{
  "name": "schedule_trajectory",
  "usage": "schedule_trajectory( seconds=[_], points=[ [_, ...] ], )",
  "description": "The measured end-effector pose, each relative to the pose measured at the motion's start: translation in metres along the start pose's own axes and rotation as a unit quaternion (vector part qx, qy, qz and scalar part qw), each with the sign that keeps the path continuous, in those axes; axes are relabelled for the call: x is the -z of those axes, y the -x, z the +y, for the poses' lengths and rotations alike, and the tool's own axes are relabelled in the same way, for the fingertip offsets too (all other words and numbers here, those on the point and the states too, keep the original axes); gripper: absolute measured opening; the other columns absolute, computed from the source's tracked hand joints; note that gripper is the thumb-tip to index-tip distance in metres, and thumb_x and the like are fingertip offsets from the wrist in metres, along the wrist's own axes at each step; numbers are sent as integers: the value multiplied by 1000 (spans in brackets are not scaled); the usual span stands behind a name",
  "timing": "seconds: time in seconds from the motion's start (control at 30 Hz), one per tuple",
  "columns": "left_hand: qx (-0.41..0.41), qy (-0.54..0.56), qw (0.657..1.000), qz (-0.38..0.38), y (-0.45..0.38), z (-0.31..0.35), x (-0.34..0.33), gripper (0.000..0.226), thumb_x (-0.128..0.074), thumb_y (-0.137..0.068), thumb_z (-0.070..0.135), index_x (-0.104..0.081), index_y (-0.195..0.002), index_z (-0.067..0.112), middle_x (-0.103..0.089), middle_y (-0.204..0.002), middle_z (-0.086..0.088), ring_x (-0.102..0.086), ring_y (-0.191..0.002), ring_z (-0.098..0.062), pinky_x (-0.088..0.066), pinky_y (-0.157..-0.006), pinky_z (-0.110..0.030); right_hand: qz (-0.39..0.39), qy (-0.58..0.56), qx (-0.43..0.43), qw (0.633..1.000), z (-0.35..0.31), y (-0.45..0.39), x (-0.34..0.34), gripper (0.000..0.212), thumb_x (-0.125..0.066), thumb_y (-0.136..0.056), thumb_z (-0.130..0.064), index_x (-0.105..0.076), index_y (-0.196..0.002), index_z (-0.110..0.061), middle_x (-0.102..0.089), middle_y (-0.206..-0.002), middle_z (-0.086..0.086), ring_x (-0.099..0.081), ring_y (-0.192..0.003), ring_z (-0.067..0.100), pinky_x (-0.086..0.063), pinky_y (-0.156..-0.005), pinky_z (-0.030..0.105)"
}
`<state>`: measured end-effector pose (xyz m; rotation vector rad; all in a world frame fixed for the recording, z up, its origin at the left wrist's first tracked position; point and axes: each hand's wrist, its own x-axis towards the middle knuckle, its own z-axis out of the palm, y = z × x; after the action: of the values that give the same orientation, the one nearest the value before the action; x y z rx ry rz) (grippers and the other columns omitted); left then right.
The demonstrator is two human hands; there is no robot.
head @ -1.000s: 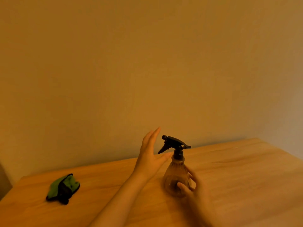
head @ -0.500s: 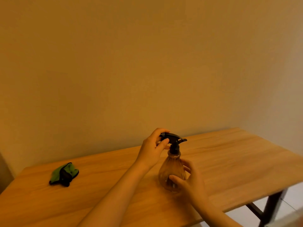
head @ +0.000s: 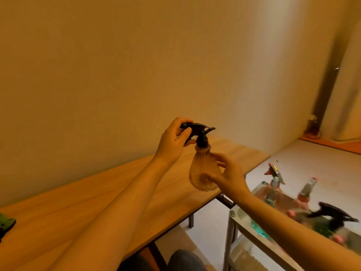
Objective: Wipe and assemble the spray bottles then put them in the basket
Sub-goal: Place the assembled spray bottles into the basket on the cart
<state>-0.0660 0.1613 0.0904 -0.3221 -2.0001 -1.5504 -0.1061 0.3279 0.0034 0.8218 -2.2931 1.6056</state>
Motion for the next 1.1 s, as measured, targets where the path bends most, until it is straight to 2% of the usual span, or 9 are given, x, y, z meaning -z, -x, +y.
schedule_trajectory(
  seconds=[0.1, 0.2, 0.3, 0.47, 0.57, 0.67, 0.9, 1.03, 1.1],
  points=[
    [-22, 47, 997, -49, -9, 17, -48, 18, -44, -99, 8, -51, -116, 11, -61, -116, -14, -62, -108, -23, -57, -82, -35, 59, 58, -9, 997, -7, 15, 60, 62, -80, -74, -22, -51, -129, -22, -55, -120, -8, -51, -109, 11, -45, -83, 25],
    [-37, 97, 990, -95, -14, 37, -97, 19, -44, -99, 8, -51, -116, 12, -60, -117, -14, -62, -108, -23, -57, -82, -37, 100, 104, -25, 989, -14, 35, 120, 64, -81, -72, -22, -54, -129, -20, -56, -118, -9, -53, -107, 10, -45, -81, 21],
    [-60, 130, 980, -138, -15, 61, -145, 19, -43, -99, 8, -50, -116, 13, -60, -115, -12, -63, -105, -20, -57, -81, -32, 137, 137, -39, 980, -20, 56, 174, 64, -82, -71, -19, -55, -129, -19, -60, -119, -7, -54, -106, 9, -44, -75, 12],
    [-83, 153, 967, -187, -14, 87, -214, 23, -42, -100, 7, -47, -122, 6, -59, -120, -18, -62, -108, -25, -58, -79, -29, 189, 186, -58, 963, -18, 87, 239, 65, -82, -71, -19, -56, -130, -17, -61, -126, -1, -55, -111, 15, -44, -79, 19],
    [-83, 154, 962, -208, -15, 90, -252, 21, -42, -100, 9, -48, -120, 10, -60, -118, -17, -62, -108, -27, -58, -81, -39, 198, 207, -75, 955, -12, 103, 267, 65, -81, -72, -19, -54, -131, -16, -60, -127, 1, -54, -109, 13, -46, -79, 20],
    [-66, 153, 960, -224, -14, 89, -286, 19, -42, -100, 11, -49, -117, 16, -61, -115, -14, -63, -105, -26, -57, -82, -43, 198, 219, -92, 951, -4, 118, 290, 66, -80, -72, -18, -52, -132, -14, -60, -127, 4, -54, -108, 14, -50, -81, 29],
    [-9, 174, 948, -268, 4, 83, -342, 19, -40, -100, 7, -49, -117, 10, -57, -110, -12, -61, -102, -22, -58, -79, -30, 197, 238, -138, 941, 27, 149, 322, 66, -80, -74, -15, -51, -133, -11, -60, -124, 6, -54, -106, 15, -48, -82, 28],
    [4, 179, 939, -293, 12, 63, -368, 18, -43, -99, 7, -52, -109, 18, -59, -113, -17, -61, -107, -27, -57, -83, -45, 199, 221, -162, 941, 54, 165, 329, 64, -79, -74, -16, -50, -131, -13, -57, -116, -1, -53, -104, 13, -46, -76, 17],
    [10, 165, 940, -299, 18, 51, -377, 17, -45, -98, 9, -53, -109, 20, -60, -114, -19, -62, -106, -29, -56, -83, -48, 192, 200, -180, 944, 69, 174, 329, 64, -79, -75, -17, -48, -131, -17, -55, -115, -4, -53, -106, 14, -48, -77, 19]
  ],
)
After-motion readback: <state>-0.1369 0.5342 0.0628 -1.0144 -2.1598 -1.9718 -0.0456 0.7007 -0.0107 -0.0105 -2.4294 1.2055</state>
